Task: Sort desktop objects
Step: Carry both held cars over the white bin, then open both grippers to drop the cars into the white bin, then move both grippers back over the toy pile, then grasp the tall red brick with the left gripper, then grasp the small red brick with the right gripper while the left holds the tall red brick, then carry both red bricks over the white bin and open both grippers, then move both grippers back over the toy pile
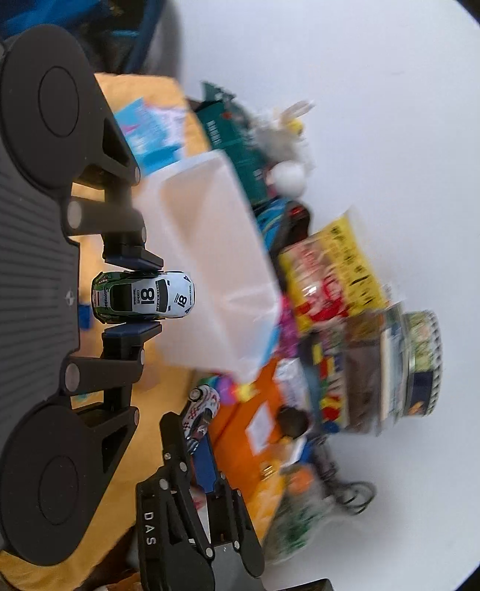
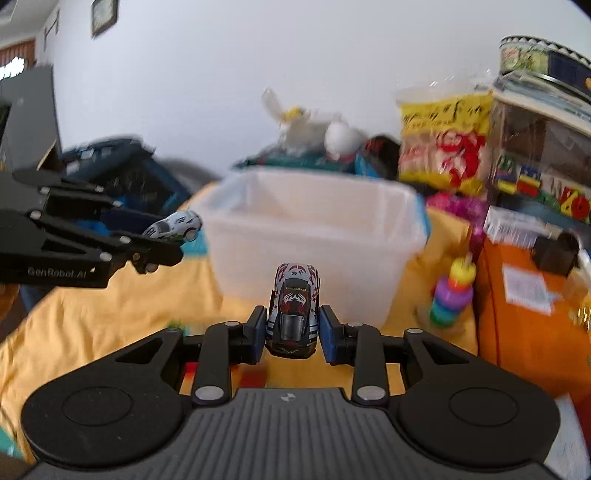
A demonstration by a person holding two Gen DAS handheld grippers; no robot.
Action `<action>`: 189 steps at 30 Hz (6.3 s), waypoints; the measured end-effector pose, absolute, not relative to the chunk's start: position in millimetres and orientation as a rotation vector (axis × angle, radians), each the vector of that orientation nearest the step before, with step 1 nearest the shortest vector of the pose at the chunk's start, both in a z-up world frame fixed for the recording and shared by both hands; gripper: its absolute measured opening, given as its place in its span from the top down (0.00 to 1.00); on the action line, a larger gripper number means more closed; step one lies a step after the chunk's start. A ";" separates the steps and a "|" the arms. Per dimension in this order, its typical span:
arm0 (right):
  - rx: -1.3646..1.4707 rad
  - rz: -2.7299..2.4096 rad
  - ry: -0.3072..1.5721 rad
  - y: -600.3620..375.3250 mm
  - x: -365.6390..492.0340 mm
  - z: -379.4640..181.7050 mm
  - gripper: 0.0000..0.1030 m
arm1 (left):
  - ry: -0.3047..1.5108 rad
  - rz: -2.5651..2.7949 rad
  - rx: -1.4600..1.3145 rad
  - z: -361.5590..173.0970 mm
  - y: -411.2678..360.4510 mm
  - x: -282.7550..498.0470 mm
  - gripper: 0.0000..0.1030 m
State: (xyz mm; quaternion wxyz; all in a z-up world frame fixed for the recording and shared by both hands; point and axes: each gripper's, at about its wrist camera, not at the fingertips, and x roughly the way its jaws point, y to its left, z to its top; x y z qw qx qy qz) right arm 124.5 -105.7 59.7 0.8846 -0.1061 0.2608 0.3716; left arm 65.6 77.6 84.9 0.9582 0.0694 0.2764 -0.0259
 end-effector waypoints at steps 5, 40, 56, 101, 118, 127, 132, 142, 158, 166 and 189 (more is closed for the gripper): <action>-0.185 0.737 0.436 -81.9 168.3 93.3 0.68 | 0.480 0.009 0.184 107.5 92.4 107.4 0.68; -0.215 0.776 0.809 -105.8 98.9 -18.3 0.52 | 0.789 -0.031 0.085 -23.1 72.7 28.0 0.36; -0.346 0.785 0.808 -101.4 58.6 -40.0 0.57 | 0.924 -0.117 0.124 -54.3 76.4 82.3 0.74; -0.215 0.770 0.858 -55.0 128.7 -57.5 0.68 | 0.909 -0.167 0.015 -62.3 60.6 17.4 0.74; -0.223 0.753 0.839 -96.9 108.8 -40.6 0.75 | 0.893 -0.157 -0.007 -47.0 62.1 3.4 0.74; -0.299 0.730 0.822 -124.8 71.0 -39.3 0.75 | 0.790 -0.120 -0.043 -9.0 71.6 3.3 0.74; -0.294 0.756 0.704 -115.3 80.8 -8.0 0.75 | 0.676 -0.096 -0.003 27.1 81.1 27.7 0.74; -0.258 0.759 0.431 -83.2 135.7 64.9 0.75 | 0.456 -0.006 0.062 101.3 100.8 93.9 0.74; -0.196 0.644 0.482 -25.2 236.8 76.2 0.62 | 0.550 0.133 0.153 68.7 121.4 175.3 0.71; -0.197 0.709 0.420 -55.5 195.8 72.9 0.55 | 0.490 0.038 0.042 75.7 119.0 103.7 0.48; -0.256 0.775 0.713 -79.3 87.2 -16.8 0.48 | 0.821 0.000 -0.026 -33.4 84.0 -2.7 0.45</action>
